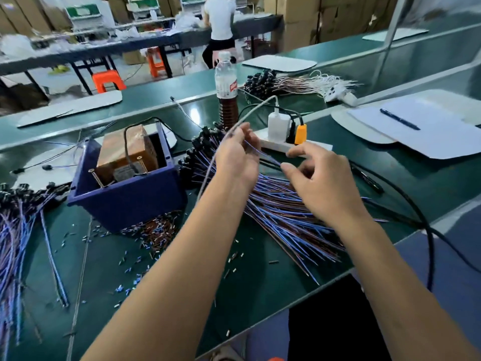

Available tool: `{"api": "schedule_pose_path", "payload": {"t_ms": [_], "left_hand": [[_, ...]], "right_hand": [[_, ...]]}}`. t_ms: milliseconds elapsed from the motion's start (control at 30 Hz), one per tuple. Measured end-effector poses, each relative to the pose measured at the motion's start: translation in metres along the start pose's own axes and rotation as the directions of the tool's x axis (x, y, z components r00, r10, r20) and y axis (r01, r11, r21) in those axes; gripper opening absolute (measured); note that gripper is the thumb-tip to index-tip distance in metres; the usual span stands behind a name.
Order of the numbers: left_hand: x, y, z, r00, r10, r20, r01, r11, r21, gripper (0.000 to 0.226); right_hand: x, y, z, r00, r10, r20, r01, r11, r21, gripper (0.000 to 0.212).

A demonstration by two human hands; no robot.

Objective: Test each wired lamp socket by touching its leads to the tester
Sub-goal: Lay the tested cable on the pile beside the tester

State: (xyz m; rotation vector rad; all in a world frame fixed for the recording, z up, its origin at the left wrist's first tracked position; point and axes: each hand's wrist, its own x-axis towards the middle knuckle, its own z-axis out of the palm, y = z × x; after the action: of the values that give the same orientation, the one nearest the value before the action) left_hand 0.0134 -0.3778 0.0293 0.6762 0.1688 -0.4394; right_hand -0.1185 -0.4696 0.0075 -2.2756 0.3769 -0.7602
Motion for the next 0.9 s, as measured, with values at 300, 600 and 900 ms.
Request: {"api": "schedule_pose_path", "payload": {"t_ms": [300, 600, 900], "left_hand": [[0.020, 0.043, -0.033, 0.850, 0.526, 0.026, -0.245, 0.352, 0.903, 0.024], [0.000, 0.048, -0.053, 0.926, 0.353, 0.137, -0.170, 0.065, 0.983, 0.032], [-0.096, 0.140, -0.131, 0.956, -0.068, 0.284, -0.262, 0.233, 0.937, 0.028]], "right_hand": [[0.006, -0.005, -0.005, 0.993, -0.114, 0.028, 0.117, 0.944, -0.309, 0.018], [-0.009, -0.010, 0.022, 0.991, -0.076, 0.112, 0.111, 0.932, -0.345, 0.036], [-0.019, -0.058, 0.055, 0.962, -0.206, -0.176, 0.168, 0.963, -0.210, 0.022]]}}
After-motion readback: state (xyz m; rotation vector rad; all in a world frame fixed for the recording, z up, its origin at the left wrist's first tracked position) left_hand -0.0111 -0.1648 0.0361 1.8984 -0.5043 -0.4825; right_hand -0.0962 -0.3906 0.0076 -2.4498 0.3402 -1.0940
